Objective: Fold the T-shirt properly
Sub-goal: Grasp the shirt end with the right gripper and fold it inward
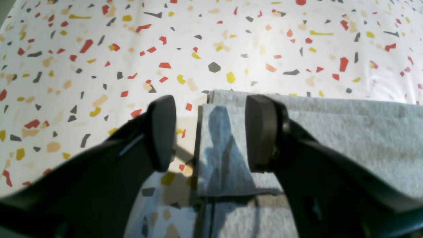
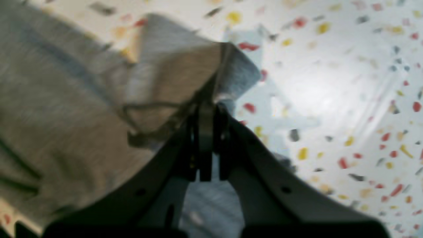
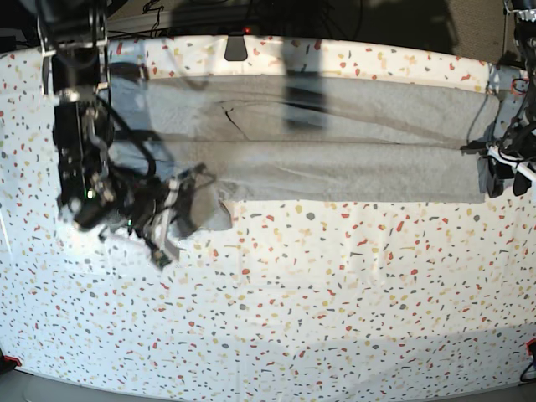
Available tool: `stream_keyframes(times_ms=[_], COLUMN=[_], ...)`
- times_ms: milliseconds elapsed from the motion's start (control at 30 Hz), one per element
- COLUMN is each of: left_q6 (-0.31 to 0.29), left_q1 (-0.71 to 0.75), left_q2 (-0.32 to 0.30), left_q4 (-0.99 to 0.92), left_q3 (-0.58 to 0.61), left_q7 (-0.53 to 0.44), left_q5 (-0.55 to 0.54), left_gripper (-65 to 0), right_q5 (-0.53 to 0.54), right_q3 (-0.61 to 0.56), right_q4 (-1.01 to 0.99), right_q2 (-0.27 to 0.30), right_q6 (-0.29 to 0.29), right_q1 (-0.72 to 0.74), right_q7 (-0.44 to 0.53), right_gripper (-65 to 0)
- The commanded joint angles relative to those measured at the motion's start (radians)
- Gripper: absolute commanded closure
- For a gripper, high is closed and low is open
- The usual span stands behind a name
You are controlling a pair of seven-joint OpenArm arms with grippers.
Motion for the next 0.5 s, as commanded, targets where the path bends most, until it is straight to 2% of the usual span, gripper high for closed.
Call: stream_keyframes(times_ms=[0,233,467], left_q6=[0.000,0.000,0.000], left_q1=[-0.011,-0.011,-0.011], left_q2=[-0.020,-0.020,-0.020], left_q4=[0.019,0.019,0.019], left_q3=[-0.007,-0.007,-0.007], left_q7=[-0.023,-0.023,-0.023], left_q5=[-0.009,-0.009,-0.009], left_gripper=[-33.1,-33.1,-33.1], right_q5=[0.008,0.001,0.004], right_q3=[0.007,0.007,0.007], right_q4=[0.058,0.312,0.375], right_q2=[0.009,0.009,0.008], right_q6=[0.002,0.002,0.002], right_q1=[-0.018,-0.265,-0.406], right_q7=[0.011,0.028,0.080], right_gripper=[0.0,0.0,0.0])
